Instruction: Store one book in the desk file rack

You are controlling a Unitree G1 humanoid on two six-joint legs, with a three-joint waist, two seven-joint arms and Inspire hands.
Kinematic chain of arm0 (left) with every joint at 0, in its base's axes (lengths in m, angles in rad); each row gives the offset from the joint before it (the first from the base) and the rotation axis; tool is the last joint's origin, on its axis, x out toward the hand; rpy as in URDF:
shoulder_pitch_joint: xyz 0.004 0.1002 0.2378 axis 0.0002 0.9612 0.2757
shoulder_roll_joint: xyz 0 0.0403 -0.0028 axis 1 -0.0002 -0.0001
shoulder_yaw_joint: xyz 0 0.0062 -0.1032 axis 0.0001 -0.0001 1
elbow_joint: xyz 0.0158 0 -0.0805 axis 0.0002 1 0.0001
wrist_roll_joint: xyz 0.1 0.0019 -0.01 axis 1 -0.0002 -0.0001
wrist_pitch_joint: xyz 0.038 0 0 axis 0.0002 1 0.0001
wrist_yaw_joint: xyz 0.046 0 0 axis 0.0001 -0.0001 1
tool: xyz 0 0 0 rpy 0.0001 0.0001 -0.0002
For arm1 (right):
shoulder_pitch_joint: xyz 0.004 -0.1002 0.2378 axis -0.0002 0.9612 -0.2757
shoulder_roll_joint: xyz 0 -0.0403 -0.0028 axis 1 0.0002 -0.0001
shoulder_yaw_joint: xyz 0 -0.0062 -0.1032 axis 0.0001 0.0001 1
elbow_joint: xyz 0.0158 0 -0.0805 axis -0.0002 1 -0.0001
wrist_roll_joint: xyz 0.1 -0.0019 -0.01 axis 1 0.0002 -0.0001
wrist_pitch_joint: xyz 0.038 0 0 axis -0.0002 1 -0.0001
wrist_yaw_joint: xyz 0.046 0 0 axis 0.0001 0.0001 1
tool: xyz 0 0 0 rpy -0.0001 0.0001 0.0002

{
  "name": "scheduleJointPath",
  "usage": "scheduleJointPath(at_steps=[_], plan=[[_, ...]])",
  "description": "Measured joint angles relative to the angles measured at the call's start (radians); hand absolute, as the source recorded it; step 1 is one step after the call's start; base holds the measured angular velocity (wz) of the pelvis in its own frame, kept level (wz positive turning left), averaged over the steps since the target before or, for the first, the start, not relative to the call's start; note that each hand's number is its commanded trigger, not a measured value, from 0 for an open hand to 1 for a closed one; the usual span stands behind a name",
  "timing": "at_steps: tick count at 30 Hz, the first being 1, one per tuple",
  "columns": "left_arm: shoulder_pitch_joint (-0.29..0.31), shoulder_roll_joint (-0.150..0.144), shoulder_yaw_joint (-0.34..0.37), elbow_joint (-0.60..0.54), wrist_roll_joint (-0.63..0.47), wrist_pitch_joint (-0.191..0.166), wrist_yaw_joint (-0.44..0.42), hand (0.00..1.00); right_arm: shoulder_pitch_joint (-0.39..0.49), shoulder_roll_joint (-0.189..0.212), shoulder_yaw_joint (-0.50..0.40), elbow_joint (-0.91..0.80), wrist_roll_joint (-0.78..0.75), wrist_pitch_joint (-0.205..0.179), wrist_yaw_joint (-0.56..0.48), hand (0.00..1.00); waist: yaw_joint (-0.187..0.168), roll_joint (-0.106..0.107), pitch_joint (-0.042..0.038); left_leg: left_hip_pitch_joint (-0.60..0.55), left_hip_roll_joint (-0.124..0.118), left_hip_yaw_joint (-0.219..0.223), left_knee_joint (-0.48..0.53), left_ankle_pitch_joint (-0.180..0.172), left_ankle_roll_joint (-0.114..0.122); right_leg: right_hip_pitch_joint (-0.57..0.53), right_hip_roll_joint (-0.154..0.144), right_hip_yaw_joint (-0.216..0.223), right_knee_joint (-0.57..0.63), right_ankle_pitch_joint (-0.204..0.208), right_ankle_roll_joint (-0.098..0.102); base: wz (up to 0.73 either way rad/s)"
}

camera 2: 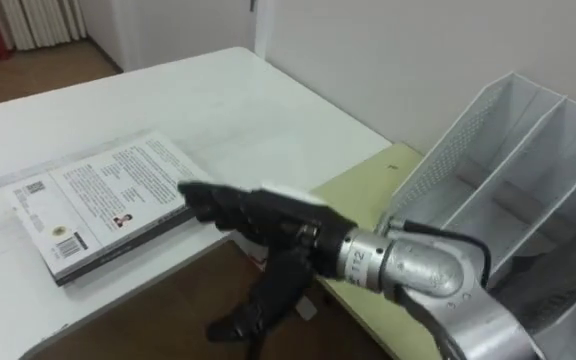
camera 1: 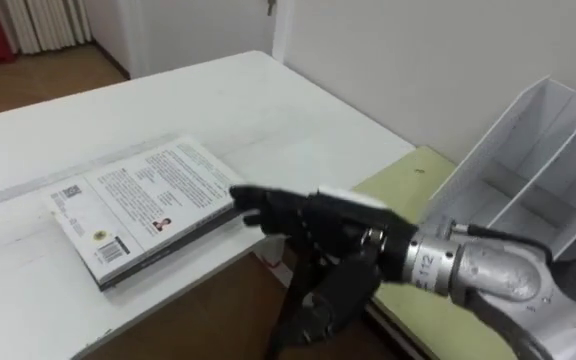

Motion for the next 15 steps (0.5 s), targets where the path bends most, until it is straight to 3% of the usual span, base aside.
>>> scheduleJointPath(at_steps=[3, 7, 11, 15], plan=[[0.001, 0.0, -0.019, 0.0, 0.0, -0.002, 0.0, 0.0, 0.045, 0.062, 0.002, 0.135, -0.093, 0.0, 0.018, 0.0, -0.001, 0.015, -0.0014, -0.009, -0.001, -0.004, 0.003, 0.0, 0.0, 0.0, -0.002, -0.013, -0.01, 0.0, 0.0, 0.13], [0.01, -0.012, -0.031, -0.003, -0.023, -0.004, 0.0, 0.0, 0.16, 0.096, 0.006, 0.244, -0.189, 0.0, 0.028, 0.0, 0.0, 0.042, -0.0138, -0.013, -0.005, -0.016, 0.009, 0.0, 0.001, 0.0, -0.007, -0.018, -0.01, -0.002, 0.003, 0.12], [0.018, -0.036, -0.02, -0.002, -0.04, -0.007, 0.0, 0.0, 0.273, 0.11, -0.001, 0.339, -0.27, -0.002, 0.022, 0.0, -0.004, 0.068, -0.0124, -0.016, -0.009, -0.017, 0.009, 0.002, 0.003, -0.001, -0.013, -0.016, -0.009, -0.004, 0.007, 0.01], [0.032, -0.037, -0.014, -0.002, -0.041, -0.027, 0.0, 0.0, 0.3, 0.156, -0.059, 0.539, -0.372, -0.043, -0.03, 0.0, -0.035, 0.069, -0.0125, -0.016, -0.008, -0.019, 0.006, 0.002, 0.003, 0.007, -0.014, -0.034, -0.01, -0.005, 0.007, 0.07]])
